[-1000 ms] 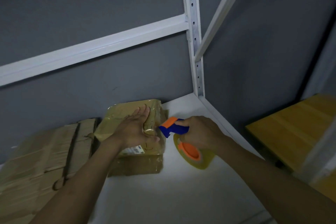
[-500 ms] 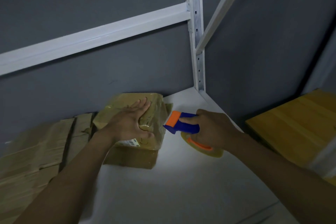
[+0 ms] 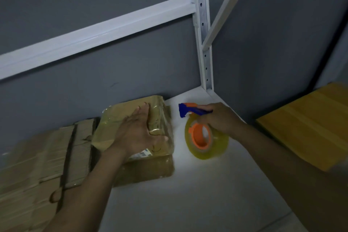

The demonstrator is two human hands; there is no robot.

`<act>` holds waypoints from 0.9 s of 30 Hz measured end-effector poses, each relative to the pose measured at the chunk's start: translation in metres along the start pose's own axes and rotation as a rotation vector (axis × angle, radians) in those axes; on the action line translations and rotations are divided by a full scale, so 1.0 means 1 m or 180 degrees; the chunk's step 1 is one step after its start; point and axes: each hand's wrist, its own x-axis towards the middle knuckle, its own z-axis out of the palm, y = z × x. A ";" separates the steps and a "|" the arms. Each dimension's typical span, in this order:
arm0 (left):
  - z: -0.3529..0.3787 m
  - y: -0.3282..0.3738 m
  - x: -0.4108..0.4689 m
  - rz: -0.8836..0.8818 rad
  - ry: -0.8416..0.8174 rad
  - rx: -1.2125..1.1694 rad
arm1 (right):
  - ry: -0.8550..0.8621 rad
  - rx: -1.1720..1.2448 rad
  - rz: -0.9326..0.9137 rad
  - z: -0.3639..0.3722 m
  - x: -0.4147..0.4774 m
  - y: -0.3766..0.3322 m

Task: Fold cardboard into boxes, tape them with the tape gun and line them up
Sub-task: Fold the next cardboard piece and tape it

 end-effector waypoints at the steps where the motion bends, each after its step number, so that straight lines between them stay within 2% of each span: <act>1: 0.001 0.005 -0.002 -0.0122 0.0080 -0.0066 | -0.0058 0.0459 0.0123 0.001 0.005 0.006; 3: 0.003 0.012 -0.007 -0.0158 0.0216 -0.0050 | -0.0197 0.1034 0.0393 0.002 0.011 0.014; 4: 0.003 0.013 -0.008 -0.0080 0.0193 0.0062 | -0.0209 0.1048 0.0481 0.002 0.015 0.020; 5: 0.001 0.012 -0.009 0.0022 0.0088 0.0195 | -0.0184 0.0772 0.0534 0.002 0.019 0.025; 7: -0.006 0.004 -0.008 0.0188 -0.0216 0.0379 | 0.0019 -0.0403 0.0449 0.006 0.025 0.028; 8: -0.010 0.000 -0.007 0.0264 -0.0320 0.0428 | 0.0280 -0.0804 0.0250 0.010 0.027 0.026; 9: -0.012 -0.005 -0.005 0.0345 -0.0364 0.0477 | 0.0424 -0.0853 -0.0027 0.016 0.025 0.017; 10: -0.013 -0.009 -0.004 0.0434 -0.0366 0.0525 | 0.0370 -0.0698 -0.0392 0.024 0.020 0.007; 12: -0.010 -0.014 -0.003 0.0498 -0.0325 0.0484 | -0.0176 -0.0264 -0.0901 0.046 0.007 -0.020; 13: -0.008 -0.015 -0.003 0.0463 -0.0291 0.0390 | -0.0277 -0.0321 -0.1180 0.059 0.004 -0.030; 15: -0.002 -0.016 -0.006 0.0382 -0.0256 0.0256 | -0.0404 -0.0236 -0.1419 0.089 0.007 -0.027; 16: 0.000 -0.016 -0.007 0.0372 -0.0267 0.0267 | -0.0276 0.0030 -0.1274 0.096 0.010 -0.026; 17: 0.002 -0.016 -0.007 0.0368 -0.0295 0.0305 | -0.0303 0.1049 -0.0883 0.101 0.012 -0.025; 18: 0.002 -0.016 -0.007 0.0359 -0.0327 0.0344 | -0.0503 0.2475 -0.0424 0.099 0.009 -0.027; 19: 0.002 -0.016 -0.008 0.0349 -0.0357 0.0378 | -0.0665 0.2606 -0.0248 0.099 0.005 -0.028; 20: 0.002 -0.015 -0.008 0.0347 -0.0364 0.0390 | -0.0793 0.1661 -0.0738 0.100 0.003 -0.023; 21: 0.001 -0.015 -0.009 0.0348 -0.0358 0.0377 | -0.0886 0.1142 -0.0664 0.095 0.003 -0.024; 22: 0.001 -0.014 -0.009 0.0348 -0.0345 0.0363 | -0.0912 0.1137 -0.0304 0.089 0.002 -0.031; 23: 0.000 -0.013 -0.009 0.0354 -0.0328 0.0361 | -0.0996 0.1108 -0.0203 0.084 0.005 -0.036; 27: 0.002 -0.013 -0.011 0.0382 -0.0198 0.0384 | -0.0938 0.0968 -0.0316 0.092 0.012 -0.045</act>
